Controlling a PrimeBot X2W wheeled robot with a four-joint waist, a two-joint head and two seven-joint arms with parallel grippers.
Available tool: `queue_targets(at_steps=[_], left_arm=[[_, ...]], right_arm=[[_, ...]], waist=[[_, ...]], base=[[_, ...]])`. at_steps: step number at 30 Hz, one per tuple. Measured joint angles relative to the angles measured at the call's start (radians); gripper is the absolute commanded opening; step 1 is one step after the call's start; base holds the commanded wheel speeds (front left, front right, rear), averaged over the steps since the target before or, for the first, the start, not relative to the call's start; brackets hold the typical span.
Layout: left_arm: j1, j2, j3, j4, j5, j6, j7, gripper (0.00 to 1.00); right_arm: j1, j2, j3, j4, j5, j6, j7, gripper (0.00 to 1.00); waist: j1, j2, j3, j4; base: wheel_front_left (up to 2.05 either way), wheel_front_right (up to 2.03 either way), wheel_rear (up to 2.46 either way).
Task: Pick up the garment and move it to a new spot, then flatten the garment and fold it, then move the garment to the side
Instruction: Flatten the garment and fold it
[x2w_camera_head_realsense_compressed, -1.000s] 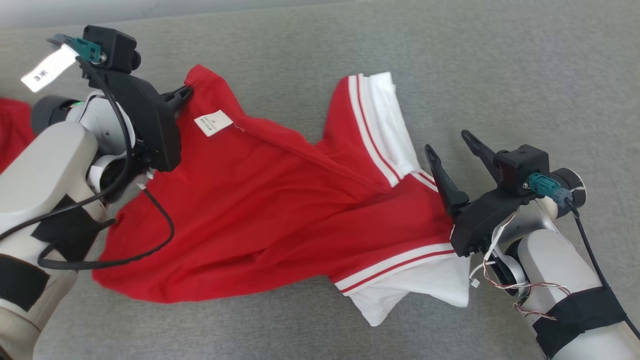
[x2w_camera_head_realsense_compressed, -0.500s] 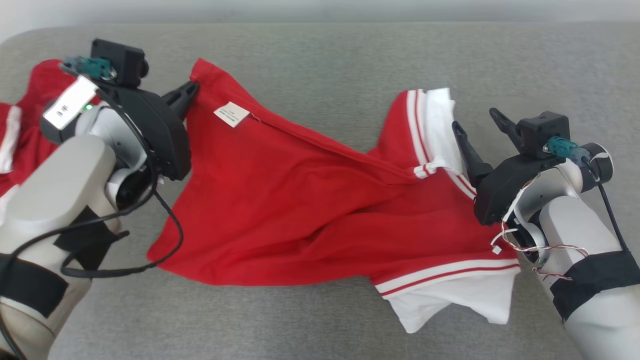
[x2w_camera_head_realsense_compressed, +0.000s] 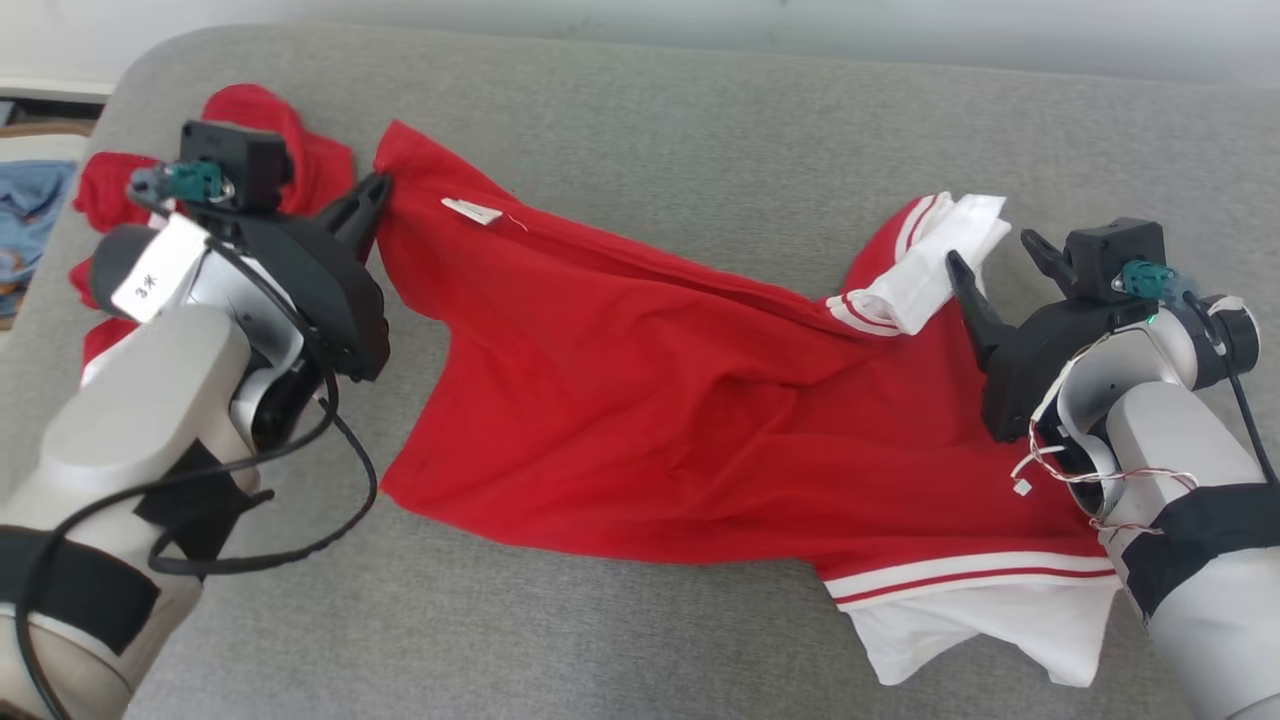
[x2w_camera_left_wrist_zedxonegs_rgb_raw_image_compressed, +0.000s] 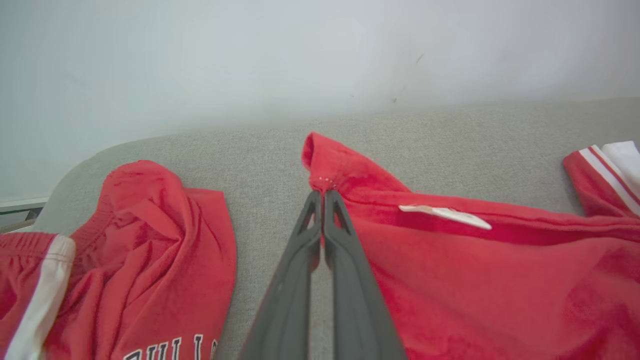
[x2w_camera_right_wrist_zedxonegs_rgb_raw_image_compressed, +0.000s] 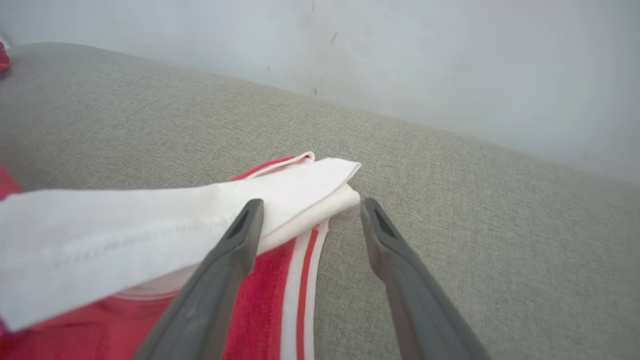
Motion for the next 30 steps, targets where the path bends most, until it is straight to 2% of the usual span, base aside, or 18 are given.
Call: queue_targets(at_steps=[24,25,26,27,30], left_arm=[[0.024,-0.076,-0.002,-0.012,0.001,-0.001,-0.105,0.0],[0.024,-0.077,-0.002,-0.012,0.001,-0.001,-0.105,0.0],[0.024,-0.079,-0.001,-0.011,0.001,-0.001,-0.109,0.0],[0.024,-0.079,-0.001,-0.01,0.001,-0.001,-0.112,0.0],[0.024,-0.081,0.0,-0.003,0.001,-0.002,-0.118,0.0]], right_arm=[[-0.161,-0.027,-0.025,0.224,0.005,0.0,0.009,0.98],[-0.165,-0.027,-0.025,0.233,0.009,0.0,0.009,0.83],[-0.169,-0.026,-0.024,0.242,0.01,0.0,0.01,0.28],[-0.173,-0.024,-0.023,0.249,0.01,0.001,0.01,0.0],[-0.187,-0.012,-0.02,0.275,0.011,0.009,0.01,0.0]], waist=[[0.0002,0.0,0.044,0.072],[0.0002,0.0,0.046,0.075],[0.0002,0.0,0.048,0.078],[0.0002,0.0,0.049,0.079],[0.0002,0.0,0.051,0.083]], base=[[0.0,0.0,0.0],[0.0,0.0,0.0],[0.0,0.0,0.0],[0.0,0.0,0.0],[0.0,0.0,0.0]])
